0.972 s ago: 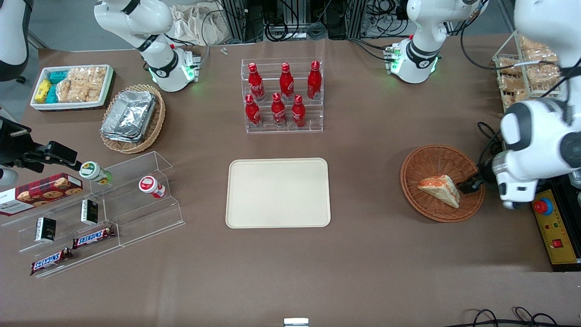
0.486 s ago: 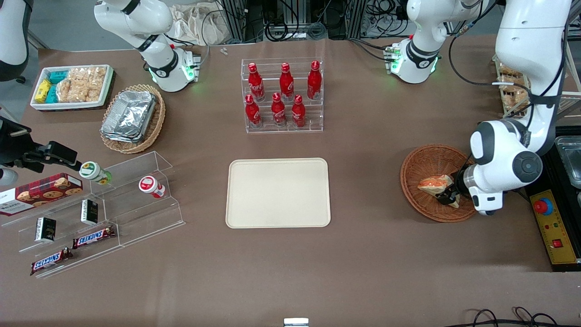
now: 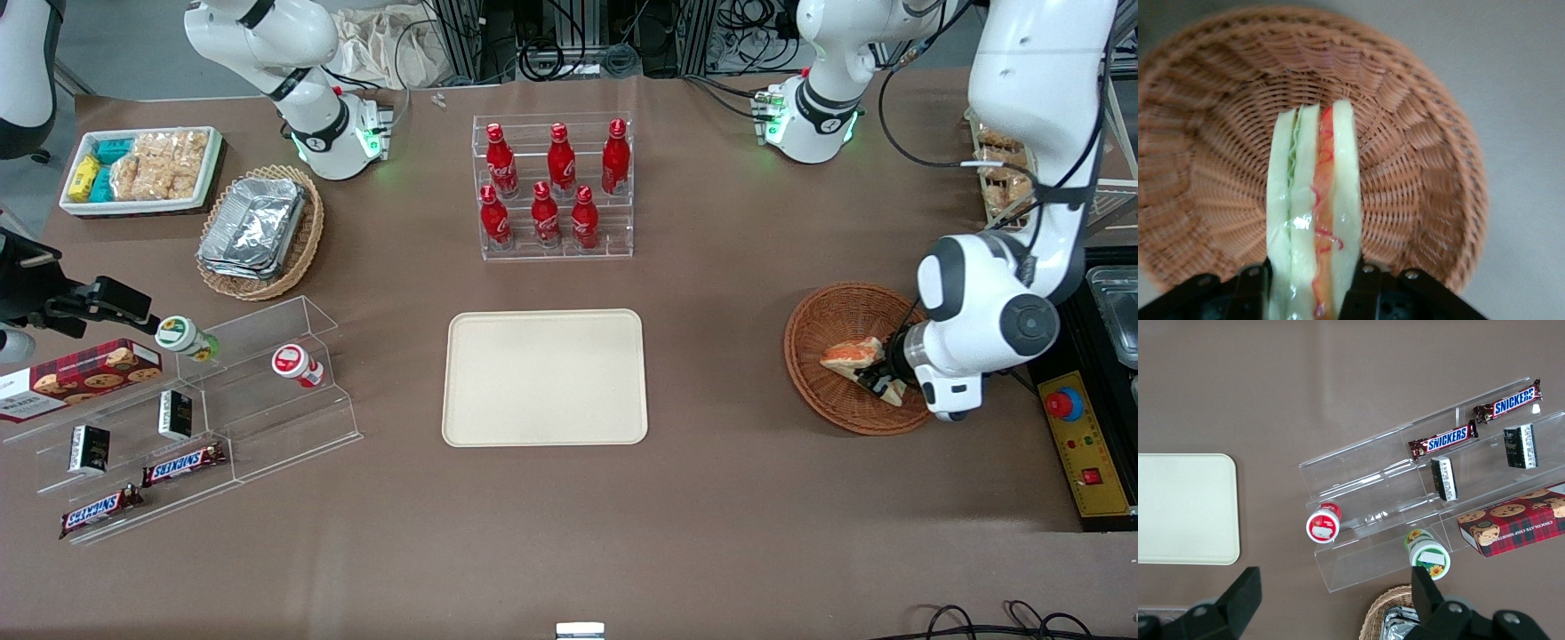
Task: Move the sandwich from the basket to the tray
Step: 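Close the left gripper on the sandwich wedge, then lift the sandwich and carry it toward the cream tray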
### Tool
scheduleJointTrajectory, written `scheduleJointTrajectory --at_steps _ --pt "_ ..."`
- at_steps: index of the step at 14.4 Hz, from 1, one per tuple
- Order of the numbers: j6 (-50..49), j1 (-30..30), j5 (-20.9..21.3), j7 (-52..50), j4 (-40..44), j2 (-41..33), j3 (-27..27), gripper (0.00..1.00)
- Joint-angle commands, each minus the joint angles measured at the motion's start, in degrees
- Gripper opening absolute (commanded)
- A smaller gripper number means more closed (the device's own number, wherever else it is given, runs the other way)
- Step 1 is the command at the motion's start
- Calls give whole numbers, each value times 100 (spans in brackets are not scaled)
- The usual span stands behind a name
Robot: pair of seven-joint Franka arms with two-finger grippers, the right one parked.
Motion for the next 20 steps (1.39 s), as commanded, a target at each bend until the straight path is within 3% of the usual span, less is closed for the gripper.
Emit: scheduleJointTrajectory --at_steps 1,4,7,9,13,15,18,20 --pt "-1841 -18 22 258 931 -641 -158 0" --pt "-3242 -18 48 900 1978 -633 -737 0" --pt "-3167 -97 135 981 2051 -449 -1808 0" --pt "-2773 -394 276 972 2034 -203 -2153 0" --pt "-1919 -1353 882 1007 2690 831 -2207 0" --pt "-1621 -1748 962 1147 3105 1526 -2198 0" --pt "-637 -2127 1760 1017 3071 2196 -2189 0" --pt "-355 -2277 1867 780 3106 2556 -2172 0"
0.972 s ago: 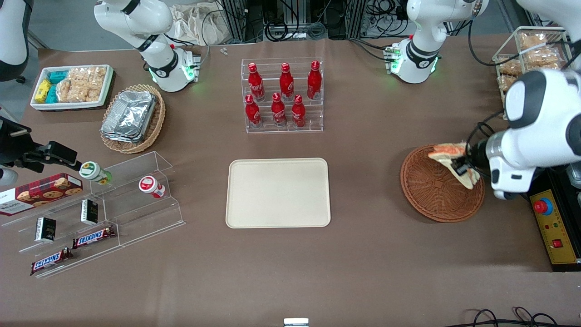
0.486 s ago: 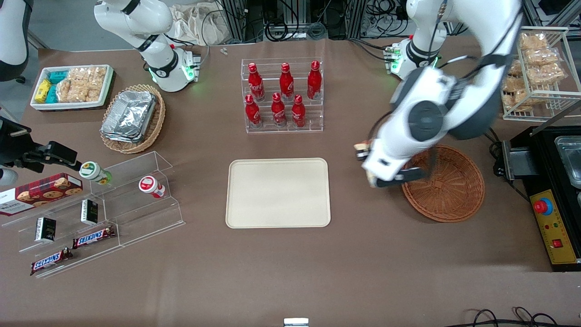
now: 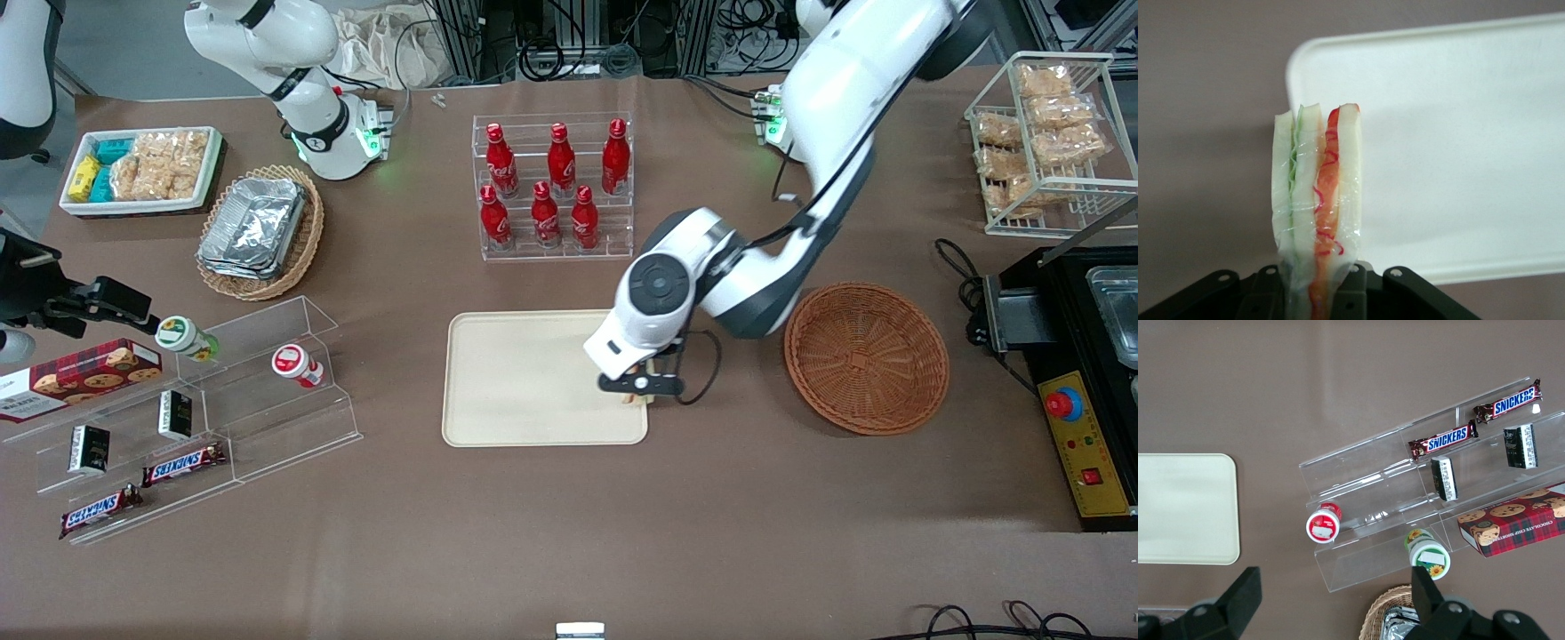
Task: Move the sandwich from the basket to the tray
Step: 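Lower the sandwich onto the tray and open the left gripper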
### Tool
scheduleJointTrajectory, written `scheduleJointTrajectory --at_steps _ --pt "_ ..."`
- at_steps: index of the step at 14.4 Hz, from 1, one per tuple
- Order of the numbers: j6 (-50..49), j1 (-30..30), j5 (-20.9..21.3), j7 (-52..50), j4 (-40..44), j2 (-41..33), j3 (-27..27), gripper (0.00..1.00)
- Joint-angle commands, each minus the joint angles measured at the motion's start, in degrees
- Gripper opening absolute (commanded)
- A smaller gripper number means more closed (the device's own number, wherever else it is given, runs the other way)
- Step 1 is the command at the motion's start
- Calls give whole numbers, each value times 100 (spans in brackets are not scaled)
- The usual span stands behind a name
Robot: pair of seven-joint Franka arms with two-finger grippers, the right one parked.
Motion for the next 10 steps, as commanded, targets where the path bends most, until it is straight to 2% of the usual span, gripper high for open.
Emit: scheduleJointTrajectory --at_steps 1,2,3,4,6,10 --pt "342 -169 245 -264 325 534 31 4" --pt "545 -169 254 -265 290 614 49 28" --pt "642 -169 262 -265 281 658 58 95" --pt "652 -169 358 -265 281 658 101 100" --pt "652 -134 578 -230 290 632 119 100" --pt "582 -63 561 -273 299 466 119 100"
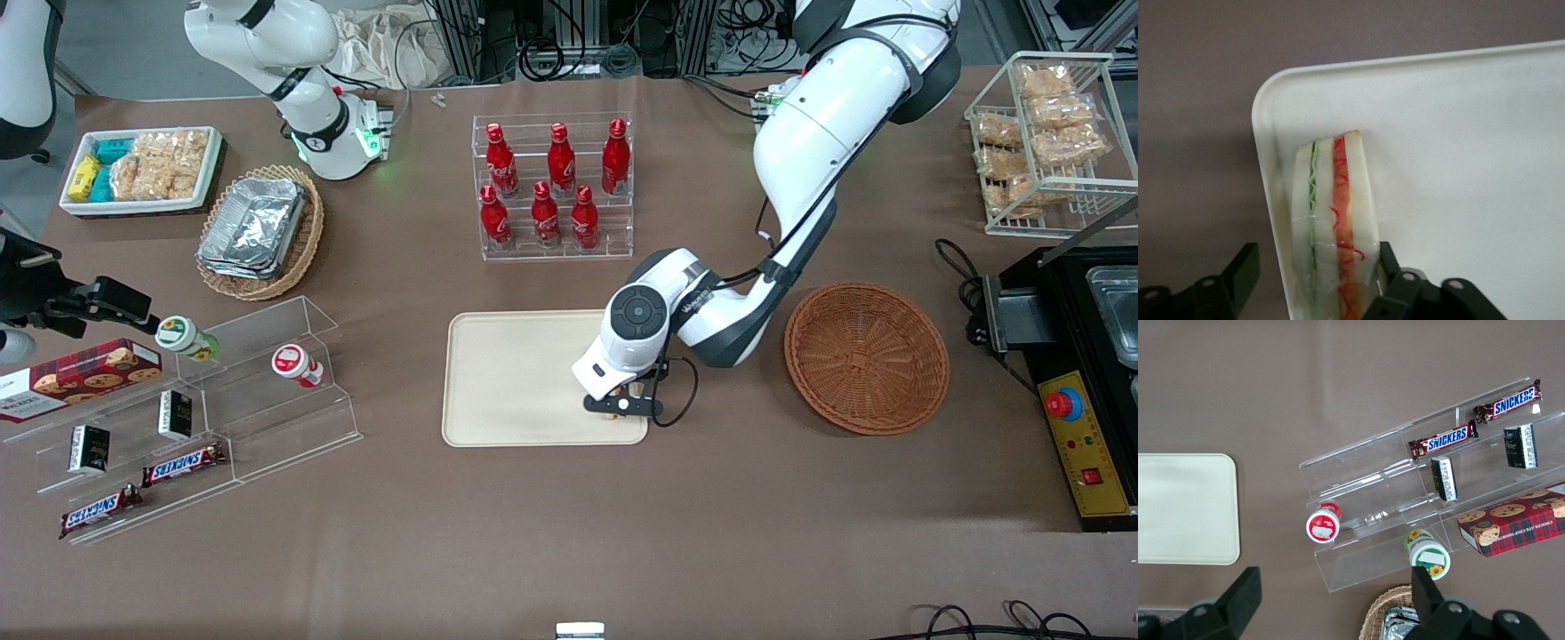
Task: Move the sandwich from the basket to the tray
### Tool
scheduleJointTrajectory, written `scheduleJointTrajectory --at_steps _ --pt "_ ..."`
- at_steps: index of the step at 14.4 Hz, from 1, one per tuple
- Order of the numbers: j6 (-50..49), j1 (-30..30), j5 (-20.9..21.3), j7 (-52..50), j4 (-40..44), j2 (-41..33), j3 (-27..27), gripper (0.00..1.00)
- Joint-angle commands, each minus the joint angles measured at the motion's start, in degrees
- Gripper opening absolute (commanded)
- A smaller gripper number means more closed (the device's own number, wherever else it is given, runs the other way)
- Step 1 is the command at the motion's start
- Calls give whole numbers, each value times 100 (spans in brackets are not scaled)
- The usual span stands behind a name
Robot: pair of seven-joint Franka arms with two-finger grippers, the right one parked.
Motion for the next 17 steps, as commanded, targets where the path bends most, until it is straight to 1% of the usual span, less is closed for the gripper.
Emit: scheduleJointTrajectory --at_steps 1,2,4,7,8,10,13,15,16,17 --pt "-270 109 18 -121 -3 -424 11 100" --pt "-629 267 -79 -95 -12 -696 -33 100" --pt "-1324 453 -517 -60 -29 -1424 -42 100" --pt "-2010 1023 -589 132 -47 -2295 -51 100" --pt "-2247 1259 -668 438 -64 -2533 -60 100" --pt "-2757 1664 -1193 1202 -64 -2964 -51 100" --pt "-3601 2402 -1651 2458 -64 -3588 -42 100" --pt "-4259 2938 -1802 3311 -64 -3992 -25 100" --pt "-4454 2984 -1767 3602 -82 -4160 45 100" --pt "-4517 2906 -1758 3736 -134 -4344 342 100"
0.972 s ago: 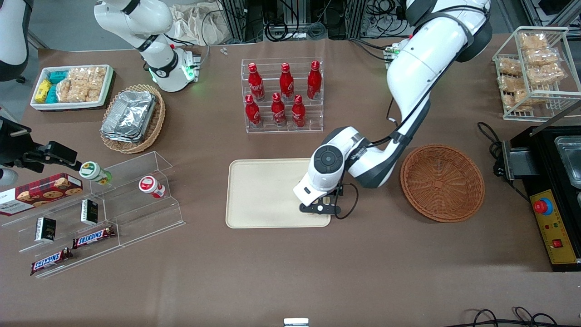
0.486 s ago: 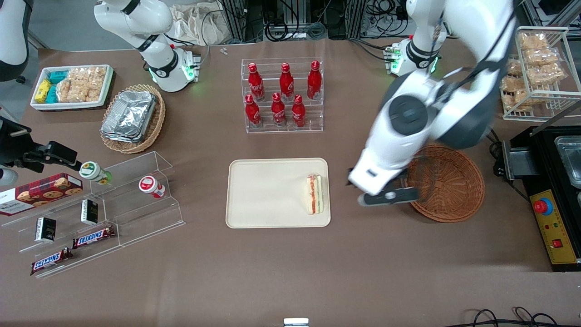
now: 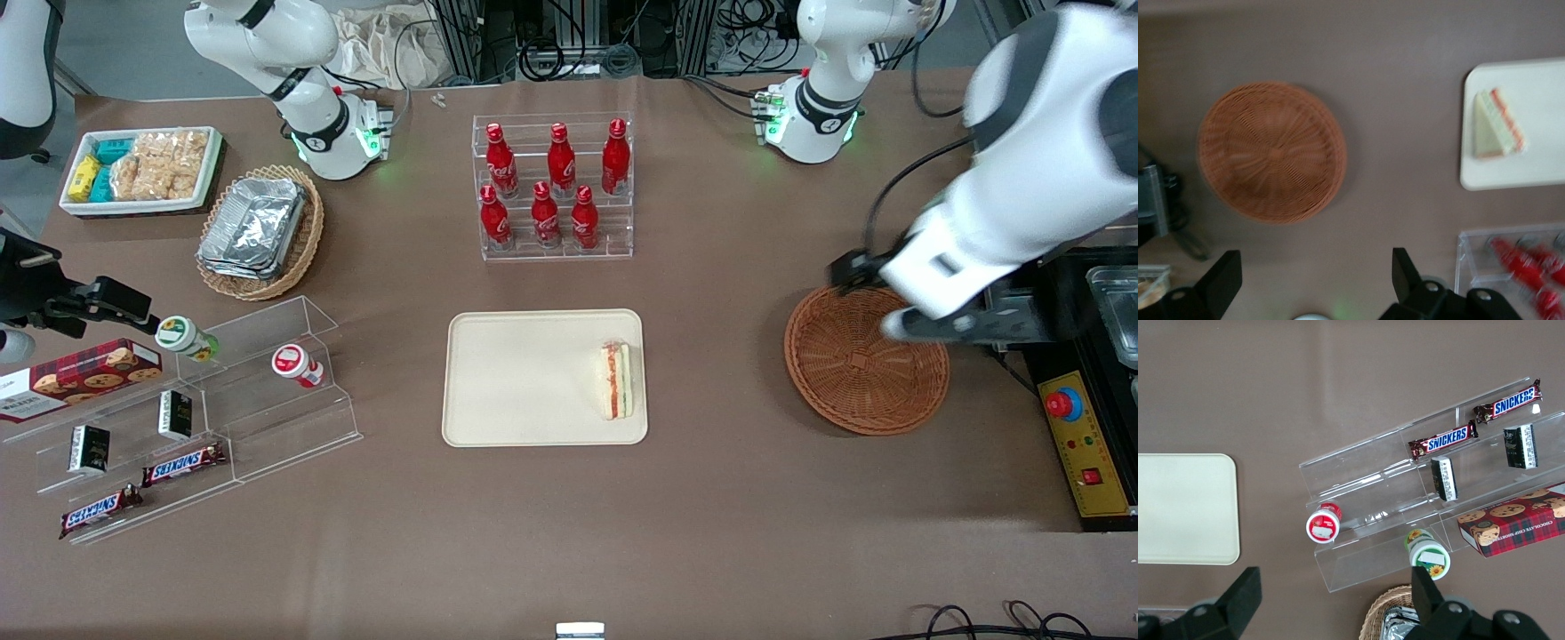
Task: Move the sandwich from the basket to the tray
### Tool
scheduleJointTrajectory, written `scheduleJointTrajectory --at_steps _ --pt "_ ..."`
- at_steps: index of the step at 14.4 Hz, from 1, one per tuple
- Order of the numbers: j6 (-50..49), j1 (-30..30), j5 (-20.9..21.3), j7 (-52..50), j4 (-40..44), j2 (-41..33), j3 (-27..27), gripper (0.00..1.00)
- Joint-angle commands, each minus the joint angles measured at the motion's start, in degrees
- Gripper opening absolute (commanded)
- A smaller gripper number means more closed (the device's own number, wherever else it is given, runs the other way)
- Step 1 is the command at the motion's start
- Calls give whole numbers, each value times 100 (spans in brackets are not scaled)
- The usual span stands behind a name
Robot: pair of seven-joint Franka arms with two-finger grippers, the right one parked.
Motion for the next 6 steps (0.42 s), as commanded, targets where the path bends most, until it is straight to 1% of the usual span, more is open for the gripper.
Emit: scheduleJointTrajectory --at_steps 1,2,3,4,6 --pt "-191 -235 -142 565 -405 -713 693 100" --pt "-191 -699 -143 662 -528 -863 1254 100" --pt "-183 -1043 -143 671 -616 -978 1677 100" --pt "-183 -1134 -151 611 -625 -988 1794 100" --pt "-183 -1143 -134 601 -521 -935 1796 100"
